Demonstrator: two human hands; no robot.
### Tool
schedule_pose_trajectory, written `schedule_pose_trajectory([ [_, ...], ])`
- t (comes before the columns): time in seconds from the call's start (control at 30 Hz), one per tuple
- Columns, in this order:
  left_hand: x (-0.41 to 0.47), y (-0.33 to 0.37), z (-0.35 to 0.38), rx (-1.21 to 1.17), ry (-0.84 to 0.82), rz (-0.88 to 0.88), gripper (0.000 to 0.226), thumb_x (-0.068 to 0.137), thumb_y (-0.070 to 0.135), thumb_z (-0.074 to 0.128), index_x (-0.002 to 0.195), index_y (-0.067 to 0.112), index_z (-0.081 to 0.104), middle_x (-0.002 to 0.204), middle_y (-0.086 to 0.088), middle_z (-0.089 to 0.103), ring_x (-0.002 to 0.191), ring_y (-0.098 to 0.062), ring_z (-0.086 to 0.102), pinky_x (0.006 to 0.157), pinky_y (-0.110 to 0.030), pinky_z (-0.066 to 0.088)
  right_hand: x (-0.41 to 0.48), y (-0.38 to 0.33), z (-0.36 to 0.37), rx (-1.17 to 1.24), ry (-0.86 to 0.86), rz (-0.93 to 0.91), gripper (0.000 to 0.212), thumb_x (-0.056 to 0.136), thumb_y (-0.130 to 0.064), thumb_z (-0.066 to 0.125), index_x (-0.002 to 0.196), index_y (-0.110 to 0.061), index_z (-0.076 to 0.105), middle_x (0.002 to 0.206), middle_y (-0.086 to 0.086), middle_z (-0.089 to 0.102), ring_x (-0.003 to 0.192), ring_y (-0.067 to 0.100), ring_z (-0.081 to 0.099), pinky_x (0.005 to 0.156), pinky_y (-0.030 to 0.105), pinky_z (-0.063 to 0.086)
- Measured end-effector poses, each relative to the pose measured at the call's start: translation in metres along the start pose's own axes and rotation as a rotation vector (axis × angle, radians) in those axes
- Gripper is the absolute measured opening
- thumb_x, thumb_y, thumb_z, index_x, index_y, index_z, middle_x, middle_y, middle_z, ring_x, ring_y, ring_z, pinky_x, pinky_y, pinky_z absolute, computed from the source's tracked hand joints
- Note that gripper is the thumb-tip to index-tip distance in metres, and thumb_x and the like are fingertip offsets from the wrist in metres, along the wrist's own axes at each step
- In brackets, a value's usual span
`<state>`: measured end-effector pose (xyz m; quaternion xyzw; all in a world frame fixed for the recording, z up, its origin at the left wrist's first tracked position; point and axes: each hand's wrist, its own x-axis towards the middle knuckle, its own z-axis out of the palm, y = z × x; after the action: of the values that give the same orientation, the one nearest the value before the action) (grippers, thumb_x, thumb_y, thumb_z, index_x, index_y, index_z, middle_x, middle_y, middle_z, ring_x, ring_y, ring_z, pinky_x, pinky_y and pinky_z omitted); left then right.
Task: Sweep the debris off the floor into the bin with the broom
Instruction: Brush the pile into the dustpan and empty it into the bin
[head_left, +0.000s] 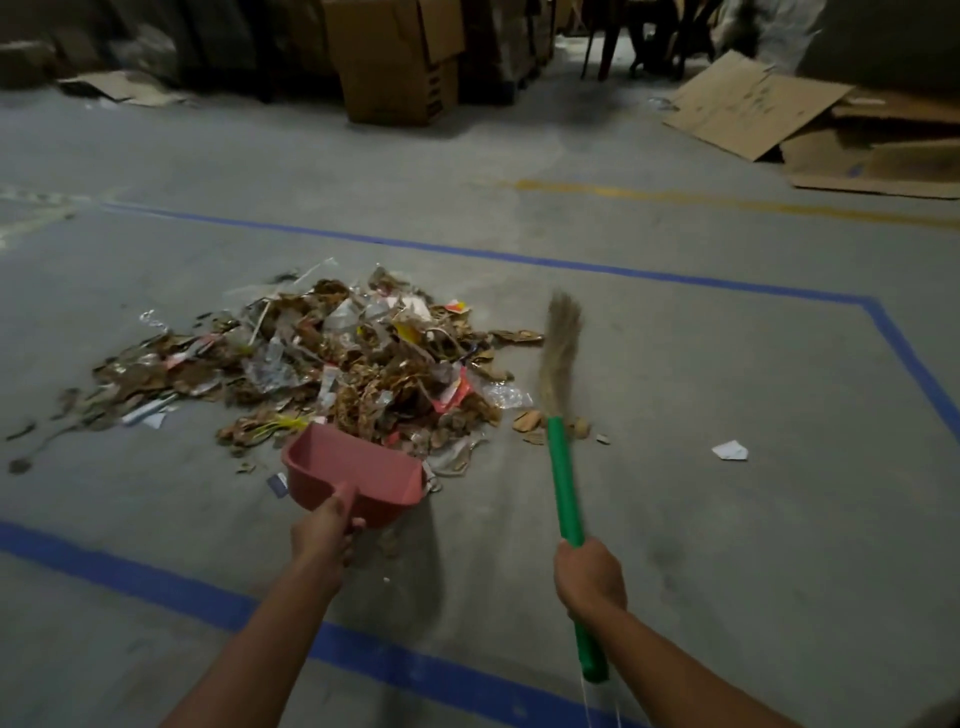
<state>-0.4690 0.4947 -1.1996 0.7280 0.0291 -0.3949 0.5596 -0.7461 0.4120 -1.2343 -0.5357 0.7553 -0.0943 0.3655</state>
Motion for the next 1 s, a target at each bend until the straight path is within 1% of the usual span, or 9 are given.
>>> schedule_pose_trajectory([
  [0.1,0.006,-0.005,0.002,-0.003,0.030,-0.020,0.020,0.094,0.031,0.059,0.093,0.010,0.060,0.068,-0.010,0.057,0.048,-0.015,0.035,0.041,-0.023,0.023,0.005,-0.016,0.010,-0.122,-0.072,-0.167,0.036,0.099,-0.038,0.048,0.117,-0.011,0.063,0.107,0.010,0.068,0.084,0.024,0.062,0.070,0.029,0.050],
  [0.2,0.011,0.000,0.010,-0.017,0.043,-0.021,0.017,0.094,0.030,0.061,0.092,0.012,0.060,0.068,-0.009,0.057,0.048,-0.014,0.035,0.040,-0.023,0.025,0.009,-0.037,0.014,-0.234,-0.094,-0.303,0.034,0.100,-0.041,0.046,0.113,-0.013,0.061,0.100,0.006,0.065,0.078,0.021,0.054,0.066,0.027,0.041],
  [0.27,0.008,0.007,0.016,-0.036,0.056,-0.025,0.017,0.094,0.030,0.060,0.092,0.013,0.060,0.069,-0.009,0.058,0.048,-0.014,0.037,0.042,-0.024,0.027,0.009,-0.043,0.011,-0.252,-0.083,-0.324,0.033,0.101,-0.043,0.045,0.111,-0.015,0.060,0.091,0.002,0.061,0.075,0.020,0.055,0.063,0.027,0.041],
  [0.33,-0.001,0.017,0.018,-0.051,0.068,-0.043,0.019,0.095,0.033,0.061,0.093,0.014,0.060,0.069,-0.008,0.058,0.048,-0.013,0.037,0.037,-0.021,0.027,0.003,-0.044,0.001,-0.267,-0.076,-0.331,0.032,0.101,-0.045,0.044,0.109,-0.018,0.059,0.088,0.003,0.063,0.073,0.021,0.058,0.060,0.028,0.042],
  [0.47,-0.039,0.044,0.017,-0.068,0.081,-0.104,0.023,0.093,0.038,0.064,0.093,0.015,0.063,0.069,-0.006,0.059,0.044,-0.011,0.038,0.033,-0.018,0.026,-0.032,-0.055,-0.048,-0.268,-0.087,-0.369,0.031,0.100,-0.046,0.044,0.105,-0.020,0.058,0.079,0.001,0.062,0.068,0.021,0.059,0.053,0.028,0.039],
  [0.53,-0.064,0.067,0.012,-0.064,0.097,-0.131,0.024,0.096,0.035,0.061,0.094,0.011,0.063,0.069,-0.008,0.058,0.037,-0.009,0.035,0.033,-0.017,0.025,-0.052,-0.069,-0.077,-0.272,-0.108,-0.374,0.030,0.100,-0.047,0.045,0.105,-0.021,0.058,0.078,0.001,0.062,0.068,0.021,0.060,0.053,0.028,0.040],
  [0.63,-0.108,0.108,0.002,-0.030,0.125,-0.158,0.026,0.096,0.031,0.059,0.093,0.006,0.063,0.073,-0.011,0.059,0.037,-0.011,0.032,0.033,-0.018,0.024,-0.082,-0.094,-0.127,-0.295,-0.156,-0.361,0.028,0.099,-0.047,0.047,0.104,-0.022,0.059,0.081,0.003,0.064,0.072,0.023,0.063,0.057,0.028,0.043],
  [0.8,-0.193,0.186,-0.011,-0.011,0.144,-0.124,0.024,0.098,0.027,0.056,0.088,0.005,0.056,0.070,-0.010,0.054,0.031,-0.006,0.026,0.033,-0.015,0.019,-0.127,-0.133,-0.208,-0.284,-0.225,-0.286,0.033,0.097,-0.047,0.049,0.100,-0.018,0.061,0.088,0.007,0.067,0.080,0.027,0.065,0.067,0.035,0.053],
  [1.0,-0.278,0.252,-0.015,0.086,0.175,-0.123,0.029,0.097,0.032,0.057,0.086,0.005,0.060,0.076,-0.012,0.060,0.038,-0.011,0.029,0.034,-0.019,0.021,-0.172,-0.165,-0.303,-0.199,-0.264,-0.155,0.035,0.098,-0.045,0.049,0.102,-0.013,0.064,0.096,0.011,0.068,0.086,0.030,0.065,0.072,0.035,0.053],
])
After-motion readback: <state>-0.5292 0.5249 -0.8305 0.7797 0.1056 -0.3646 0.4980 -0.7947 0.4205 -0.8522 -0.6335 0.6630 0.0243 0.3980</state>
